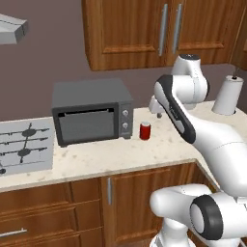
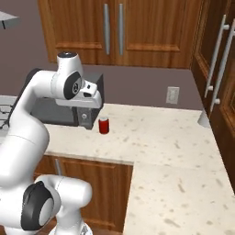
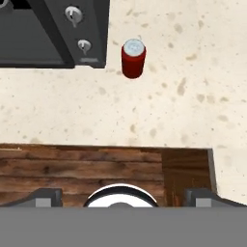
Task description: Four empty soda cans are scattered around the kitchen. Gather all the cans and cluster them next to the stove for recycling.
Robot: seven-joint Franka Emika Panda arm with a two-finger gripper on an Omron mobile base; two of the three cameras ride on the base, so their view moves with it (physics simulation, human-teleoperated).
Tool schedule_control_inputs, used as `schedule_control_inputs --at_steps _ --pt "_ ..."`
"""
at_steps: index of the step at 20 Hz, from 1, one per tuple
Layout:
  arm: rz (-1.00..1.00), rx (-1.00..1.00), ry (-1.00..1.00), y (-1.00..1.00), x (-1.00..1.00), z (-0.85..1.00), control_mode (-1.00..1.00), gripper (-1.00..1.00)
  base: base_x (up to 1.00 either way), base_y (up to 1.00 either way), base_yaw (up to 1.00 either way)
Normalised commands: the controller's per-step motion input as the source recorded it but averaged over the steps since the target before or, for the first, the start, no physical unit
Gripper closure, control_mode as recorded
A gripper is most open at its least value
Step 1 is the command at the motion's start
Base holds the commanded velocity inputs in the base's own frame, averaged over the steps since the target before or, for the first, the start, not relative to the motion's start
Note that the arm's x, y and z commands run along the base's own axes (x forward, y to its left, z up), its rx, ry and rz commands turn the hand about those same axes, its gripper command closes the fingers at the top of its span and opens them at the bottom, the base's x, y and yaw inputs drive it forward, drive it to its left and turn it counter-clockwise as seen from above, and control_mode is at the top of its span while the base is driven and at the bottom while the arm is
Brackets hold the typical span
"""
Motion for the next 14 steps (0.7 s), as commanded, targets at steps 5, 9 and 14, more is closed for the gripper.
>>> schedule_control_inputs --at_steps 5,9,14 --pt "0.0 0.0 0.0 0.0 0.0 0.0 1.0 -1.0 0.41 -0.08 0.08" --pt "0.0 0.0 0.0 0.0 0.0 0.0 1.0 -1.0 0.67 -0.26 0.01" --pt "0.0 0.0 0.0 0.0 0.0 0.0 1.0 -1.0 0.41 -0.52 0.0"
